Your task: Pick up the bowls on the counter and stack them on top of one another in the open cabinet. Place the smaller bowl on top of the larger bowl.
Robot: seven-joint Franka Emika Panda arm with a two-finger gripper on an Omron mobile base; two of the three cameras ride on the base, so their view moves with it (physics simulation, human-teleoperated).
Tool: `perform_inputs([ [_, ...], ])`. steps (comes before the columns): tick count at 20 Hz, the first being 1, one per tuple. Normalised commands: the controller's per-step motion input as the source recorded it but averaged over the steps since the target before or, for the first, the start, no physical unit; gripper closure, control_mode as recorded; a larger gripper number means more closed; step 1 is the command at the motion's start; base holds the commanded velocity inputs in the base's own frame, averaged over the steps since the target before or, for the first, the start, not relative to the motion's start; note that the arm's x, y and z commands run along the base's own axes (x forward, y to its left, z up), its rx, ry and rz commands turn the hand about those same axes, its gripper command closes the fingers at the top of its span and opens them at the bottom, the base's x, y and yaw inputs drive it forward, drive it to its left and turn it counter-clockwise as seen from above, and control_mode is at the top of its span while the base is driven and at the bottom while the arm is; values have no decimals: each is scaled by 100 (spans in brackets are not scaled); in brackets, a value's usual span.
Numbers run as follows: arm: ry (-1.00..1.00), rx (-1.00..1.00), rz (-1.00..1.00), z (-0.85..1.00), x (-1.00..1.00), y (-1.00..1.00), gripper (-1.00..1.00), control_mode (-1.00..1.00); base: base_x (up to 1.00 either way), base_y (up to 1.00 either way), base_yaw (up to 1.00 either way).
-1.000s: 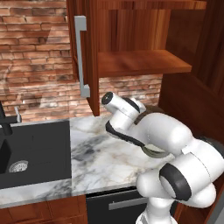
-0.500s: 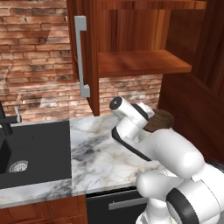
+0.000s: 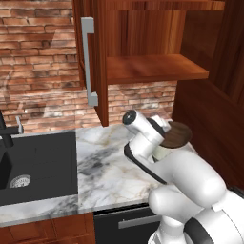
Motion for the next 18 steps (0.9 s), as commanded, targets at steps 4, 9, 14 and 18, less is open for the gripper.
perform_inputs([
  [4, 0, 0, 0, -8, -12, -1, 100, -100, 0, 0, 0],
  [9, 0, 0, 0, -9, -18, 0, 100, -100, 0, 0, 0],
  [14, 0, 1, 0, -9, -24, -2, 100, -100, 0, 0, 0],
  [18, 0, 2, 0, -10, -22, -15, 100, -100, 0, 0, 0],
])
